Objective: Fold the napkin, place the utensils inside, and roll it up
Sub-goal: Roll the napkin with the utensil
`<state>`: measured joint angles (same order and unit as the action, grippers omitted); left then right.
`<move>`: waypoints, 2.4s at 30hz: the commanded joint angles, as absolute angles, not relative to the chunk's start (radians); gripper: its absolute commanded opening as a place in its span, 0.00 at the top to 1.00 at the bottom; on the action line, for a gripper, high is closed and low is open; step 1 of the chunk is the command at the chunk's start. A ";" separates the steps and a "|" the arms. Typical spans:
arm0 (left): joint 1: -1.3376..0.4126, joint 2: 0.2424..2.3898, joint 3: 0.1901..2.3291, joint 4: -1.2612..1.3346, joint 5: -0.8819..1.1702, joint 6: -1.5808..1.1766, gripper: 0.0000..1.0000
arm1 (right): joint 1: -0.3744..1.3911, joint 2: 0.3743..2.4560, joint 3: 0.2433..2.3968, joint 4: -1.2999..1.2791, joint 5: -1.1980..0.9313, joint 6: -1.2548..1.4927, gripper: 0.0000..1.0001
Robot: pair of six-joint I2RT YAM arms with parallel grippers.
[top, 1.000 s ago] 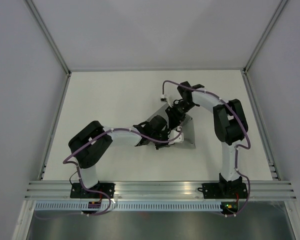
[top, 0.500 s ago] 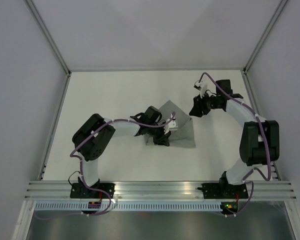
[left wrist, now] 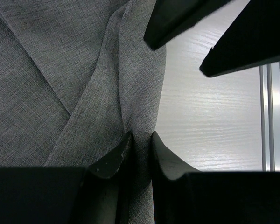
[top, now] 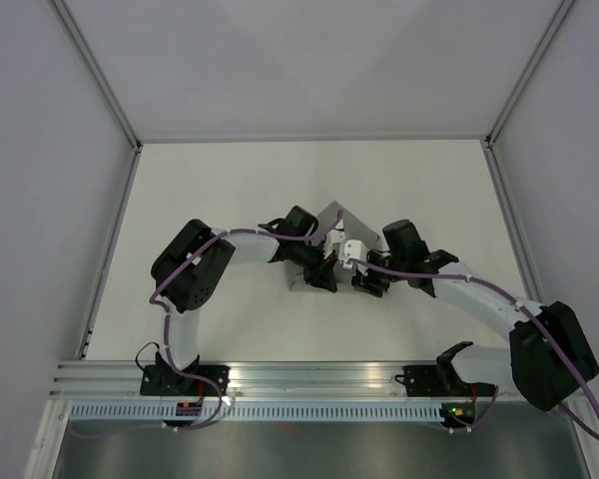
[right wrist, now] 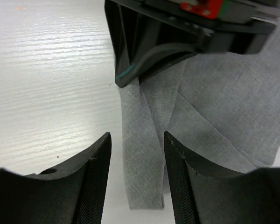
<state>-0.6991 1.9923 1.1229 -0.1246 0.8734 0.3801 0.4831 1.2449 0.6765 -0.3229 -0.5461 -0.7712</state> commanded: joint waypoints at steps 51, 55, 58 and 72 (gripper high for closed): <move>-0.638 1.824 0.919 0.189 0.560 0.011 0.52 | 0.543 1.707 0.933 -0.606 -0.595 -0.936 0.98; -0.638 1.799 0.899 0.224 0.486 0.011 0.52 | 0.543 1.717 0.928 -0.598 -0.591 -0.934 0.98; -0.632 1.784 0.887 0.248 0.442 -0.023 0.50 | 0.543 1.724 0.931 -0.600 -0.589 -0.937 0.98; -0.611 1.741 0.821 0.305 0.244 -0.015 0.46 | 0.543 1.763 0.951 -0.610 -0.577 -0.937 1.00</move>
